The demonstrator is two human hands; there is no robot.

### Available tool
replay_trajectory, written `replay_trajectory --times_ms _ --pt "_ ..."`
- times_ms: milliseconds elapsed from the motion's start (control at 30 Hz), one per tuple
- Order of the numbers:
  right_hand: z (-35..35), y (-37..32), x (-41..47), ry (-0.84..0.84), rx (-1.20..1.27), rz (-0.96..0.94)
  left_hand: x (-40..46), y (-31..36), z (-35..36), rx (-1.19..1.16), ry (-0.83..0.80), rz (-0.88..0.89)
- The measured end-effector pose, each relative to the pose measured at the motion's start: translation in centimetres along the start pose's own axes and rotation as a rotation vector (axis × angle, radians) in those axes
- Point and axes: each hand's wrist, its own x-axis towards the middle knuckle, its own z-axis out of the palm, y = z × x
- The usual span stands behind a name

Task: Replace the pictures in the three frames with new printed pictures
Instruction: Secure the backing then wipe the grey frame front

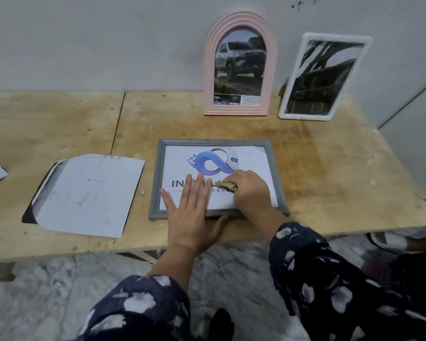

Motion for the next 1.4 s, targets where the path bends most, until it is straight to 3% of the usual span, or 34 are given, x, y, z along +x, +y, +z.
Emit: replay_trajectory --times_ms 100,167,267,400,533,767,933,1133,1200,1300,1400 --pt "-0.5 0.0 -2.6 0.068 0.008 -0.095 -0.2 0.1 -0.1 0.032 -0.021 -0.013" --pt "-2.0 -0.4 -3.0 -0.035 0.011 -0.105 -0.2 0.2 -0.3 0.026 -0.005 -0.026" --pt "-4.7 -0.2 -1.4 -0.237 0.107 0.110 -0.1 1.6 -1.1 -0.035 0.050 0.053" --pt "-8.0 0.7 1.2 -0.007 0.223 0.245 1.1 4.4 -1.5 -0.141 0.115 0.225" --pt "-8.7 2.3 4.8 0.030 0.076 0.285 2.1 5.3 -0.5 -0.137 0.119 0.245" --pt "-4.0 4.5 8.1 -0.161 -0.104 0.058 2.4 5.3 0.0 -0.106 0.106 0.207" --pt "-3.1 5.3 5.8 -0.168 -0.170 0.029 2.5 5.2 0.0 -0.121 0.076 0.206" --pt "-3.4 4.1 -1.2 0.063 -0.132 -0.071 2.2 5.2 -0.2 -0.125 0.044 0.199" --pt "-3.9 3.6 -2.5 0.030 -0.151 -0.046 2.2 5.2 -0.3 -0.130 0.029 0.203" --pt "-4.8 3.6 -2.8 -0.162 -0.140 0.040 2.1 5.1 -0.4 -0.114 0.006 0.207" --pt "-7.4 3.5 -1.3 -0.133 0.138 0.188 2.1 5.2 -0.5 -0.136 0.005 0.212"
